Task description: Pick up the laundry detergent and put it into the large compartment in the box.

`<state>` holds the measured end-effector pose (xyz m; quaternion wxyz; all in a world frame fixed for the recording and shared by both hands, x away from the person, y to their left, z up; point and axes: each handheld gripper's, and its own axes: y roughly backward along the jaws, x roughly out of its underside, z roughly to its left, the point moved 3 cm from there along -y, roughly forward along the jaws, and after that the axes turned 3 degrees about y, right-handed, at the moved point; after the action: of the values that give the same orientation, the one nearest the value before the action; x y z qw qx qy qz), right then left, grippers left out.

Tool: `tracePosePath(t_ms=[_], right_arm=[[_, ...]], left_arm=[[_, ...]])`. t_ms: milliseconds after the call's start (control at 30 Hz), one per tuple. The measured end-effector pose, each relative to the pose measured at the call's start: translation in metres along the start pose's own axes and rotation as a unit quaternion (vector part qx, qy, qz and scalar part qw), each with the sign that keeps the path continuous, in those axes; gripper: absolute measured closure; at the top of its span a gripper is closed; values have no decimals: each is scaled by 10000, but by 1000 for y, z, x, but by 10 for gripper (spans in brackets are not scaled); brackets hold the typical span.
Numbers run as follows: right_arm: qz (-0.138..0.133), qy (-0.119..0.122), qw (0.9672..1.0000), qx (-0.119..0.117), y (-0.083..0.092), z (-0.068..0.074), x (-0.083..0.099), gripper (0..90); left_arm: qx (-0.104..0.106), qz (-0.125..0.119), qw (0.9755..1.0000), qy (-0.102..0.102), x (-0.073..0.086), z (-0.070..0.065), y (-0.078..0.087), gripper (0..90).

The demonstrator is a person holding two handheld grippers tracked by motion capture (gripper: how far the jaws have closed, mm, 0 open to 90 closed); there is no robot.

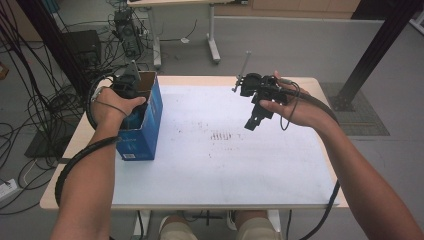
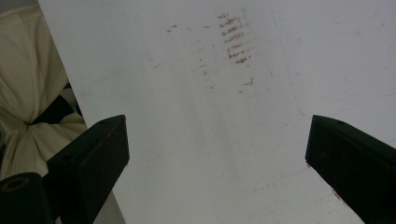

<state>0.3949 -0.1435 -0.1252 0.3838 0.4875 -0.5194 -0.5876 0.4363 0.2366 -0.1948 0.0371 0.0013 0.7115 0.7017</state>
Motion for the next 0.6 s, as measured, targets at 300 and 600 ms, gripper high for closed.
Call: tracePosePath(t_ms=[300, 600], right_arm=[[-11, 3, 10000, -5, -2, 0, 0, 61], [-10, -10, 10000, -2, -1, 1, 0, 61]], left_arm=[[6, -5, 10000, 7, 0, 0, 0, 369], [13, -7, 10000, 9, 0, 1, 0, 369]])
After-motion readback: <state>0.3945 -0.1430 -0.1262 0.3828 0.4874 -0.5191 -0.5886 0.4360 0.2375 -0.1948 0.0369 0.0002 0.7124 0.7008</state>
